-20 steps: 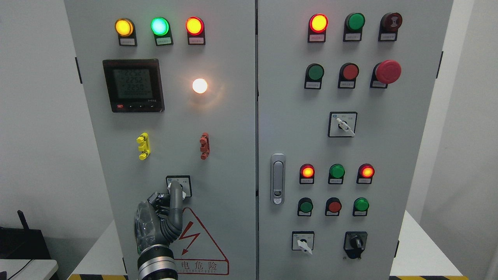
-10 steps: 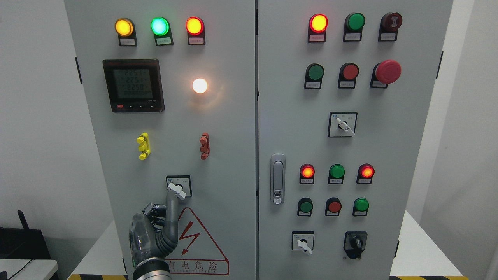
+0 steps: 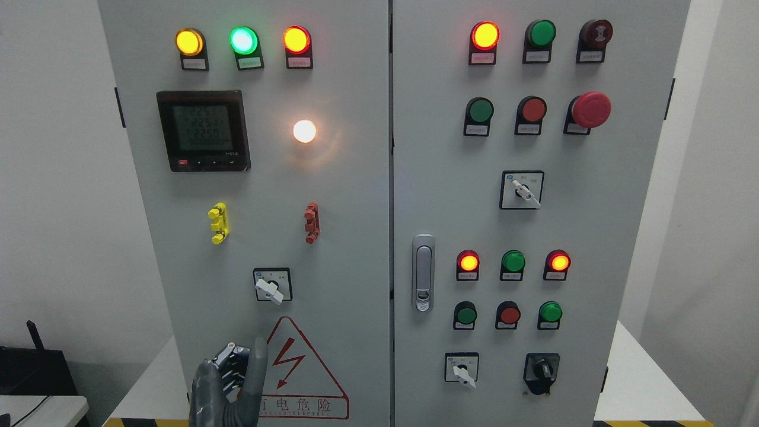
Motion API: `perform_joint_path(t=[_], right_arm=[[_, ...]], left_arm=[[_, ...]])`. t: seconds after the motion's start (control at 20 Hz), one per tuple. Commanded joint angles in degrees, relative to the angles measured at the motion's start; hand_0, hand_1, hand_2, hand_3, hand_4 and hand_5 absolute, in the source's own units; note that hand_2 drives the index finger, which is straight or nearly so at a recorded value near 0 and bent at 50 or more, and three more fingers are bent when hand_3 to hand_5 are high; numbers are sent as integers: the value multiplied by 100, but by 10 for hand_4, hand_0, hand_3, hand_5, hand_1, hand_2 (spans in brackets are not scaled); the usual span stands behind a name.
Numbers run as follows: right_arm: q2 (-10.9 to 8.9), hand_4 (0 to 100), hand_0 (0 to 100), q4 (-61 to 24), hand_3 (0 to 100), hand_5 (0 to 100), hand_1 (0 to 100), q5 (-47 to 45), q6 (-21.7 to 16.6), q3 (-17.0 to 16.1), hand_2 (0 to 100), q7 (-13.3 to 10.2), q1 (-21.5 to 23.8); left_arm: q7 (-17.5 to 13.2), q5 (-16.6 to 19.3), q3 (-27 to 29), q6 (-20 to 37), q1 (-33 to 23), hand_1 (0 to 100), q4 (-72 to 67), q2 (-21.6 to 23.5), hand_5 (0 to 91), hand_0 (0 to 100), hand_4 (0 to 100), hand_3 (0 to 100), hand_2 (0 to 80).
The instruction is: Turn on light switch 1
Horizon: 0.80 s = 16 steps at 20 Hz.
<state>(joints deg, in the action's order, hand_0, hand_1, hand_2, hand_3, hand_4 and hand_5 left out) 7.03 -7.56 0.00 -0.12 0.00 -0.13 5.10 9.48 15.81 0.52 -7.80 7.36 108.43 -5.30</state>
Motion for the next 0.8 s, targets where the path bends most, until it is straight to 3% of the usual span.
perform_joint_path(t=[0.0, 0.35, 0.4, 0.5, 0.55, 0.65, 0.75], right_arm=[[0, 0, 120, 0, 0, 0, 389, -150, 3, 114, 0, 4, 0], [0, 0, 120, 0, 0, 0, 389, -150, 3, 114, 0, 4, 0], [0, 0, 120, 0, 0, 0, 389, -150, 3, 114, 0, 4, 0], [0, 0, 120, 0, 0, 0, 389, -150, 3, 114, 0, 4, 0], [0, 0, 120, 0, 0, 0, 389, -150, 3, 114, 0, 4, 0], [0, 0, 120, 0, 0, 0, 389, -150, 3, 114, 0, 4, 0], [0, 0, 120, 0, 0, 0, 389, -150, 3, 114, 0, 4, 0]], left_arm=[[-823, -8, 2404, 795, -955, 213, -399, 160, 659, 183, 886, 922, 633], [-2467, -43, 5016, 2526, -1553, 154, -2463, 231, 298, 176, 722, 772, 508], [-2573, -43, 5193, 2729, -1649, 147, -2815, 248, 260, 176, 696, 750, 495], [-2592, -43, 5387, 3020, -1852, 120, -3535, 336, 158, 177, 593, 607, 411], [-2592, -34, 5466, 3090, -1957, 118, -3869, 371, 142, 178, 562, 567, 383], [-2592, -43, 5651, 3126, -2107, 109, -4555, 406, 79, 186, 409, 348, 221], [-2592, -43, 5765, 3144, -2247, 104, -5398, 450, 57, 195, 338, 277, 170]])
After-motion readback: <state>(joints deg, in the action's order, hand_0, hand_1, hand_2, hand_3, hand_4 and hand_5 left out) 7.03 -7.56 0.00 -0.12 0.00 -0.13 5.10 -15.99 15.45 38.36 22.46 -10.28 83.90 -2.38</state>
